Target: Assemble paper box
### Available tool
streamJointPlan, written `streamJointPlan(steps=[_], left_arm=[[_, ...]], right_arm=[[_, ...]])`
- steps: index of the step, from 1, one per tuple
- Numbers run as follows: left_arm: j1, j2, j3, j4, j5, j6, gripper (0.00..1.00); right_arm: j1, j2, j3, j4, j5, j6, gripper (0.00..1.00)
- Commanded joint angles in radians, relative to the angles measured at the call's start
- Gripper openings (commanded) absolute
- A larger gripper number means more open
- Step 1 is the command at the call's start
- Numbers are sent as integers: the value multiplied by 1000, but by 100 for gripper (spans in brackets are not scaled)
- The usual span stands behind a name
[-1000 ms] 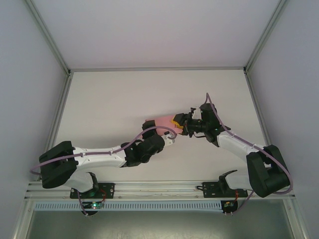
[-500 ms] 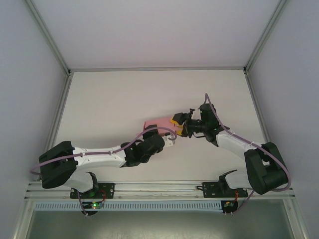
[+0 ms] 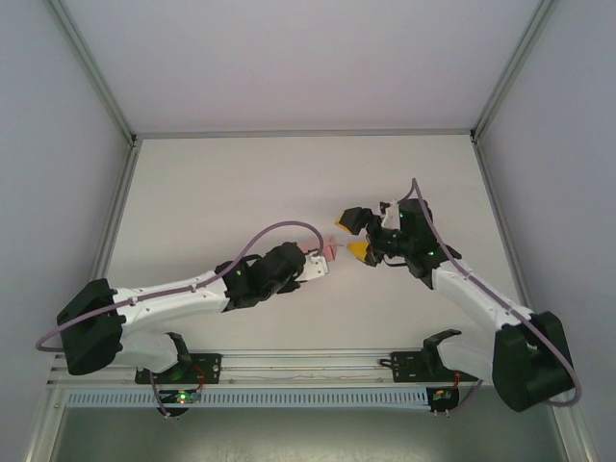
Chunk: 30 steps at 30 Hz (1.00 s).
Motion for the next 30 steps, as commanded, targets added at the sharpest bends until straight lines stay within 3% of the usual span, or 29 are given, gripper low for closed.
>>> streamJointPlan(steps=[1, 4, 9, 11, 16, 26, 30], left_arm=[[20, 23, 72, -190, 104, -48, 40], [32, 73, 127, -349, 192, -21, 42], [59, 155, 199, -495, 213, 3, 43], [89, 164, 224, -552, 305, 35, 44], [125, 152, 230, -570, 405, 102, 49], [186, 188, 228, -496, 455, 152, 49], [205, 214, 234, -490, 452, 152, 49]], right_arm=[[-11, -62, 65, -131, 119, -173, 99], [-13, -113, 72, -160, 210, -279, 98], [-12, -178, 17, -64, 299, -478, 99], [-11, -198, -29, 9, 321, -508, 98], [1, -235, -133, 228, 278, -613, 99], [61, -218, -141, 139, 83, -821, 98], [94, -218, -173, 136, 63, -849, 86]])
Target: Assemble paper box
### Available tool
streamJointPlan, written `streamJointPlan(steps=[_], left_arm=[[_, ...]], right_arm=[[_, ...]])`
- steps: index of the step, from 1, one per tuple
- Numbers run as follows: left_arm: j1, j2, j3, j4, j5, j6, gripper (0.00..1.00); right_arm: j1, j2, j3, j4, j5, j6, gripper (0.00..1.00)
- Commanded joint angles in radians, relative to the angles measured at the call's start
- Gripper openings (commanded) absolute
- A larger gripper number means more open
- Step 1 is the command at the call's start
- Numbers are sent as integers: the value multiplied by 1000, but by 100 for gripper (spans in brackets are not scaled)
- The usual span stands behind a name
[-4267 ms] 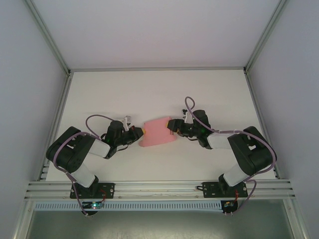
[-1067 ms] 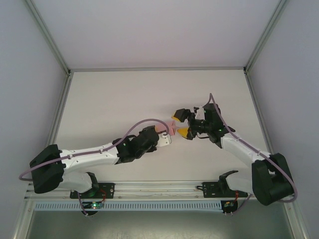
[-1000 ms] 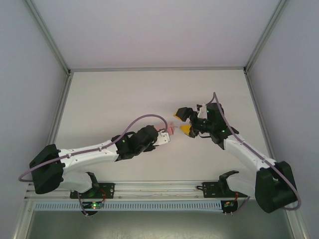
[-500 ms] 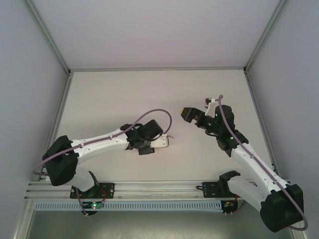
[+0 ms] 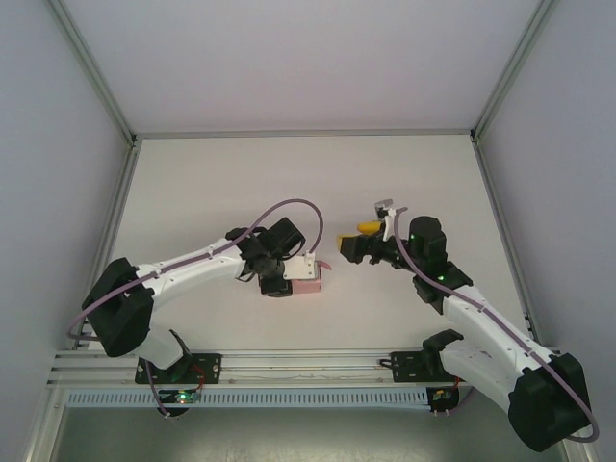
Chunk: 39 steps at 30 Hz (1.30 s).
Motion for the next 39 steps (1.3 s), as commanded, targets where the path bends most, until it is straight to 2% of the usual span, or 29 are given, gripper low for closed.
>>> streamJointPlan(steps=[1, 6, 13, 15, 18, 26, 29, 35, 39], left_arm=[[22, 26, 18, 12, 27, 29, 49], [28, 43, 33, 22, 23, 38, 49], [34, 66, 50, 13, 30, 39, 49], [35, 68, 51, 11, 30, 38, 49], [36, 71, 52, 13, 32, 39, 49], [37, 78, 59, 7, 38, 39, 49], [36, 78, 59, 7, 39, 39, 49], [37, 80, 60, 7, 32, 36, 49], [36, 90, 69, 6, 26, 29, 50]], right_arm=[[32, 1, -44, 20, -66, -65, 83], [100, 35, -23, -23, -45, -115, 68], [169, 131, 34, -70, 6, -156, 52], [181, 154, 55, -106, 29, -144, 43], [192, 171, 65, -114, 17, -146, 39], [220, 191, 81, -148, 80, -168, 37], [222, 200, 93, -170, 104, -168, 32], [229, 196, 120, -217, 145, -135, 9], [232, 198, 152, -247, 135, -39, 3]])
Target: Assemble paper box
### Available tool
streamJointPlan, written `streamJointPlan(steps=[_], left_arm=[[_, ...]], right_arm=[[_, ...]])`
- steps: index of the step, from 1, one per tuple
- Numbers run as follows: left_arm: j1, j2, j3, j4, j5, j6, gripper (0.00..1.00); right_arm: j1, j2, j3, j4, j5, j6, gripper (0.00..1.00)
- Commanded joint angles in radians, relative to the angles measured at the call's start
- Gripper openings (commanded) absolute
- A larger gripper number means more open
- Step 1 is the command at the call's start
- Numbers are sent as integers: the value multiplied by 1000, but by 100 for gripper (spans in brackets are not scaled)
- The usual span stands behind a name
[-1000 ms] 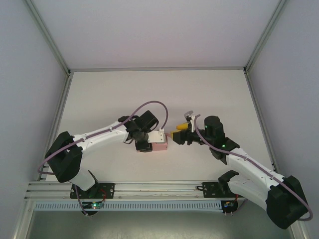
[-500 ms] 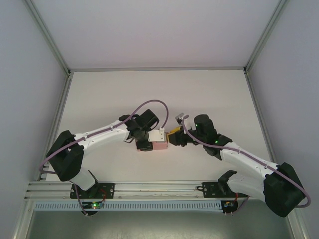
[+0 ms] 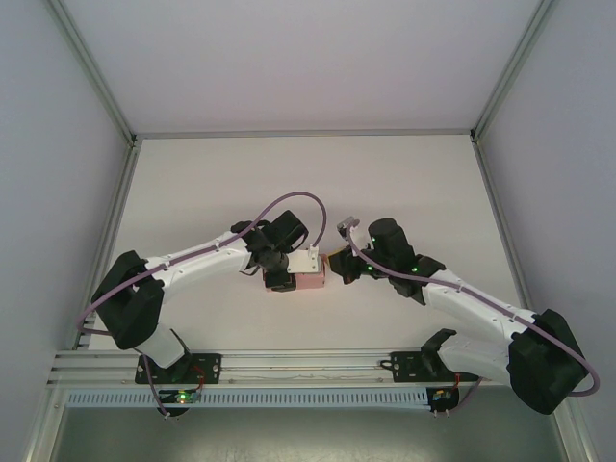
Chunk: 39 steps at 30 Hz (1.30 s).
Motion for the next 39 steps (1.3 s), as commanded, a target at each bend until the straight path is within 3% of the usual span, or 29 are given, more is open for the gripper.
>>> streamJointPlan(steps=[1, 12, 19, 26, 32, 39], left_arm=[[13, 35, 17, -3, 3, 7, 49], [13, 60, 31, 0, 8, -2, 50], [13, 59, 31, 0, 10, -2, 50], [14, 71, 41, -4, 16, -3, 50], [13, 72, 41, -4, 20, 1, 50], [13, 76, 49, -2, 22, -5, 50]], right_arm=[[14, 1, 56, -25, -2, 101, 2], [12, 45, 68, 115, -113, 533, 0], [11, 34, 72, 152, -112, 632, 0], [-9, 24, 58, 137, -121, 603, 0], [-2, 24, 18, 117, -137, 321, 0], [19, 14, -85, 198, -102, 205, 0]])
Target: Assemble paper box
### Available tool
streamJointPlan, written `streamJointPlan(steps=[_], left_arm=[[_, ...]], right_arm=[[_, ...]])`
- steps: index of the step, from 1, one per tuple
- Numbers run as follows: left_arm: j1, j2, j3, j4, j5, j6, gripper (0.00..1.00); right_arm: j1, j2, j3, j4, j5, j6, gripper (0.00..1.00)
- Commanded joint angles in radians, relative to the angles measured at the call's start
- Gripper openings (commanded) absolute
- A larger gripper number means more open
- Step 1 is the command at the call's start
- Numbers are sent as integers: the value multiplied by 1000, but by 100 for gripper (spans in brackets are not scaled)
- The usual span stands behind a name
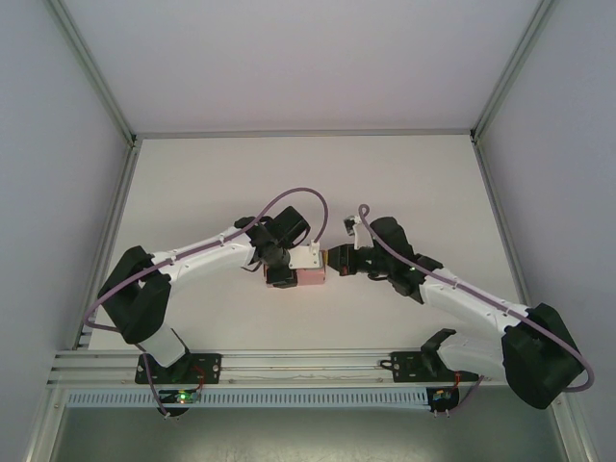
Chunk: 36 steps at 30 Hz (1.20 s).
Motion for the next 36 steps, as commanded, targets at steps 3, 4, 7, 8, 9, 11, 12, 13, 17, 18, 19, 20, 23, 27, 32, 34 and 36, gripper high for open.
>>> streamJointPlan(steps=[3, 4, 7, 8, 9, 11, 12, 13, 17, 18, 19, 20, 23, 27, 32, 34, 36], left_arm=[[0, 31, 12, 9, 33, -3, 50], [1, 31, 12, 10, 37, -3, 50], [0, 27, 15, 10, 45, -3, 50], [0, 26, 14, 11, 45, -4, 50], [0, 25, 17, 13, 46, -7, 50], [1, 25, 22, 11, 52, -12, 50], [0, 26, 25, 10, 54, -12, 51], [0, 27, 29, 8, 58, -17, 51], [1, 29, 37, 7, 58, -26, 51], [0, 29, 39, 6, 59, -27, 51], [0, 29, 39, 6, 61, -26, 52], [1, 28, 39, 7, 59, -28, 52], [1, 25, 41, 13, 59, -32, 54], [1, 19, 45, 19, 63, -33, 55], [-1, 17, 70, 11, 60, -43, 62], [-3, 14, 84, 4, 58, -52, 69], [-3, 8, 96, -1, 59, -63, 79]], right_arm=[[48, -59, -102, 93, 3, -177, 0], [53, -74, -123, 113, 25, -188, 0], [70, -109, -186, 177, 43, -237, 0], [77, -118, -200, 188, 52, -251, 0], [86, -123, -209, 187, 70, -260, 0], [112, -124, -215, 172, 108, -295, 0], [127, -119, -214, 165, 131, -304, 0], [139, -112, -214, 163, 154, -309, 0], [177, -104, -220, 178, 232, -322, 0], [183, -110, -221, 179, 252, -324, 0], [189, -118, -224, 180, 268, -326, 0], [191, -127, -228, 182, 270, -332, 0], [200, -142, -243, 191, 263, -352, 0], [208, -134, -247, 188, 293, -356, 0], [218, -130, -239, 190, 333, -330, 0], [225, -130, -229, 186, 373, -298, 0], [230, -130, -220, 182, 396, -263, 0]])
